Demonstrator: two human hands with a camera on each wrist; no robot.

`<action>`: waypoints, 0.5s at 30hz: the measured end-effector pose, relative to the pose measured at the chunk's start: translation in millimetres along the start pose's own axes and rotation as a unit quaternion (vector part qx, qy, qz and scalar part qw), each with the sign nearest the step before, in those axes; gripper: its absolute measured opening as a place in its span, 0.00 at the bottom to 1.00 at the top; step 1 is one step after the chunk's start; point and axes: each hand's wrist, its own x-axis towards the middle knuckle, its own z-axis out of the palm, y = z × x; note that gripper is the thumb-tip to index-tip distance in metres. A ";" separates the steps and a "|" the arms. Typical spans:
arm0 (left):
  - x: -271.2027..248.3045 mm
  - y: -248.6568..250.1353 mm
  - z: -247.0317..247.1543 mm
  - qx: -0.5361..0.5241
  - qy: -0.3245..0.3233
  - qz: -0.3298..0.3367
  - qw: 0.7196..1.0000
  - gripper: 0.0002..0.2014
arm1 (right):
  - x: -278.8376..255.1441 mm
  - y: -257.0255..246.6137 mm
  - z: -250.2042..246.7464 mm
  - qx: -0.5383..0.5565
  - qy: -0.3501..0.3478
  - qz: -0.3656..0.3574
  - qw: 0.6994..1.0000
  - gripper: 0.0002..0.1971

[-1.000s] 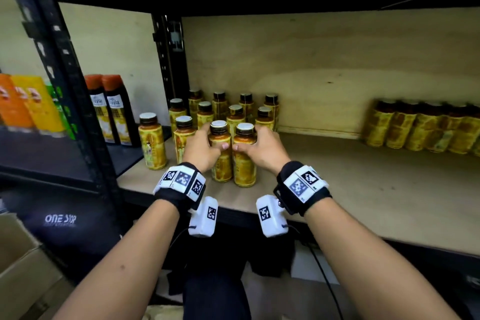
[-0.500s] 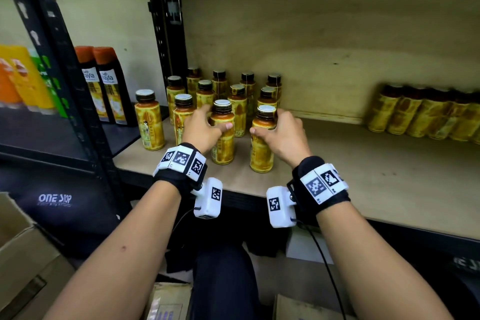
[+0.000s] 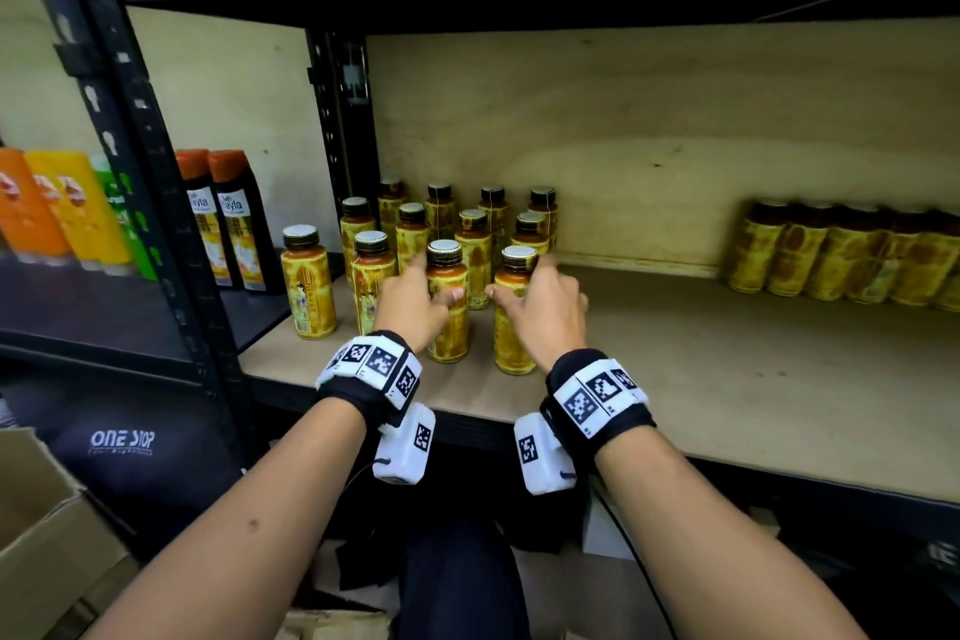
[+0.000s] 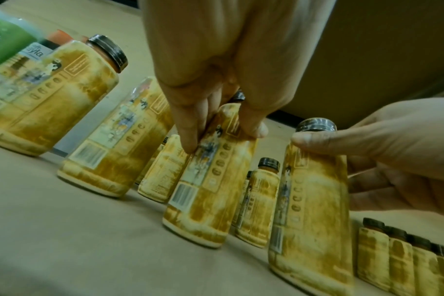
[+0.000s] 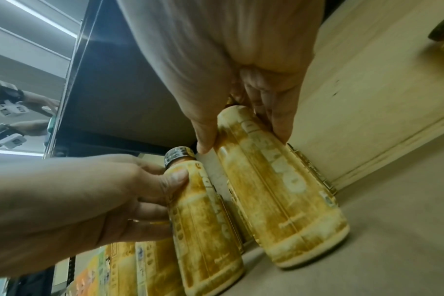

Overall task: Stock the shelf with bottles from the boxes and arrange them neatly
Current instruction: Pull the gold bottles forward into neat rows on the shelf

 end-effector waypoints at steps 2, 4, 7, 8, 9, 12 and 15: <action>-4.8 -0.3 -0.7 0.028 -0.010 -0.008 1.000 0.32 | -1.9 0.9 -4.0 0.017 -0.018 0.006 1.000 0.33; -12.6 2.8 -2.1 0.042 0.016 0.007 0.999 0.33 | -7.2 5.4 -14.1 0.030 -0.044 0.019 0.998 0.38; -30.4 24.5 1.8 0.076 0.091 0.103 0.988 0.31 | -15.6 18.3 -40.8 0.031 -0.048 0.020 0.998 0.37; -37.2 36.7 5.6 0.081 0.107 0.141 0.981 0.30 | -17.3 24.7 -52.5 0.028 -0.044 0.020 0.998 0.35; -43.3 50.1 10.7 0.078 0.115 0.175 0.975 0.30 | -18.5 32.2 -65.5 0.023 -0.040 0.022 0.999 0.33; -54.6 95.2 36.8 0.043 0.089 0.244 0.965 0.27 | -16.9 61.7 -109.7 -0.012 -0.015 0.034 0.999 0.29; -58.7 141.9 72.5 0.016 0.010 0.232 0.972 0.26 | -11.2 97.8 -152.6 -0.067 0.001 0.049 0.997 0.27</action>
